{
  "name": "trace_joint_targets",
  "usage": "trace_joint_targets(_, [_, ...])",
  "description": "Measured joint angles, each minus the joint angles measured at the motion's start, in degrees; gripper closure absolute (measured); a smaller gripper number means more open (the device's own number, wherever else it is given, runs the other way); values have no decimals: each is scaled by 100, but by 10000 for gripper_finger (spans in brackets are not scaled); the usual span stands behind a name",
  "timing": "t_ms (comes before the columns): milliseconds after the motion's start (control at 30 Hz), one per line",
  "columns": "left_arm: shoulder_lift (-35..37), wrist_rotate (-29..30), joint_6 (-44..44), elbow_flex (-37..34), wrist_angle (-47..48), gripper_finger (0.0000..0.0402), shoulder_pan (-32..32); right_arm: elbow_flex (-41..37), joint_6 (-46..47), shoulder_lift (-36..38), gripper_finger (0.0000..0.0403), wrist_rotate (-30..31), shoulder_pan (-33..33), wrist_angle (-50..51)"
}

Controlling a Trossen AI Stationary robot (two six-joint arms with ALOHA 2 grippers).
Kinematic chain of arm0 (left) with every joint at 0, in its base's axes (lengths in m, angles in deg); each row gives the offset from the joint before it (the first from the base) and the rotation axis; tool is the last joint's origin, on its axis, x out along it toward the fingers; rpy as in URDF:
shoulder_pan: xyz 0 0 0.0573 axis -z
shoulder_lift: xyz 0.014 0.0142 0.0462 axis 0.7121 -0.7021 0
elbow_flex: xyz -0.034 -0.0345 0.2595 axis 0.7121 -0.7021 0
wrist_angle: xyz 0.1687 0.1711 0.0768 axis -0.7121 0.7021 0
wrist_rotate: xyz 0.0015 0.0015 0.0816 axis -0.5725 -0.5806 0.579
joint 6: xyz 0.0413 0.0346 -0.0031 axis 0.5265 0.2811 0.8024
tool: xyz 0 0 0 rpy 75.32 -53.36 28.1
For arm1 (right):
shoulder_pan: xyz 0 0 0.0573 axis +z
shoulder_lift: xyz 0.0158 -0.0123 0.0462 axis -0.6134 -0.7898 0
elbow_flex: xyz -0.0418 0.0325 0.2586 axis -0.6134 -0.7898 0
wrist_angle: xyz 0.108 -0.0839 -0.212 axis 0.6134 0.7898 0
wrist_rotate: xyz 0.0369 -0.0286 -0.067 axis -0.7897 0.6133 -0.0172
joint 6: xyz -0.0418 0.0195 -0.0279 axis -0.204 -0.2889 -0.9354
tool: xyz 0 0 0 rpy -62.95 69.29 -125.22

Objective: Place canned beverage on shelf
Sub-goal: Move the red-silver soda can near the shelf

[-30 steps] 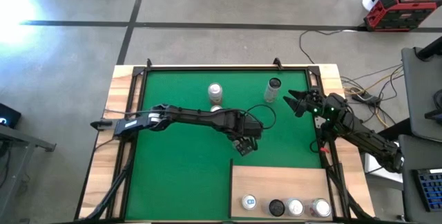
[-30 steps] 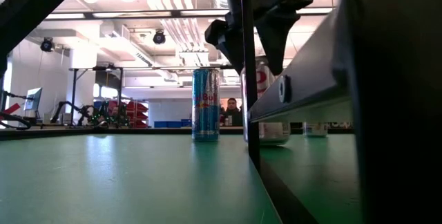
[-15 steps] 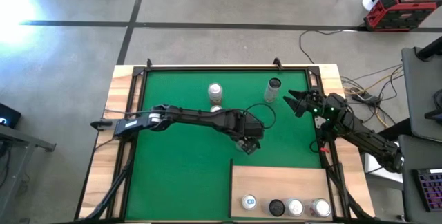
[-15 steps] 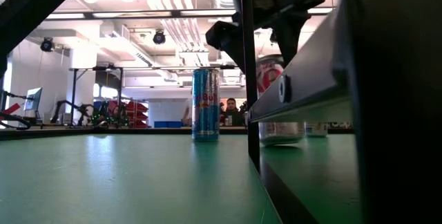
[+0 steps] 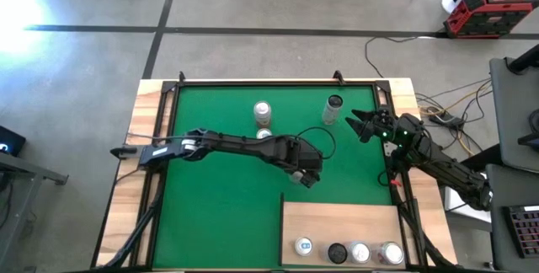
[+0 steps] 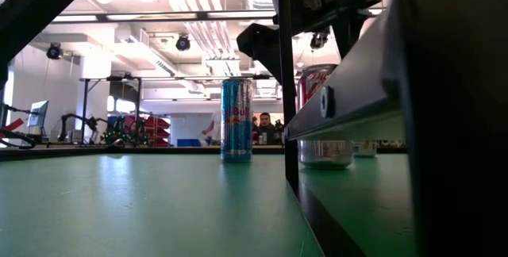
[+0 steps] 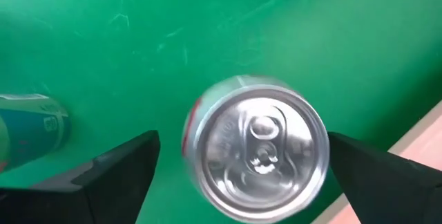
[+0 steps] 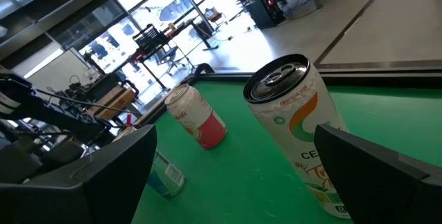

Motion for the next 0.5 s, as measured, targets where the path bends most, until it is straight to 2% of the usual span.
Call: trace_joint_targets(500, [2,-3,312,0,72,3,196,0,1,0,19,-1,-1,-2])
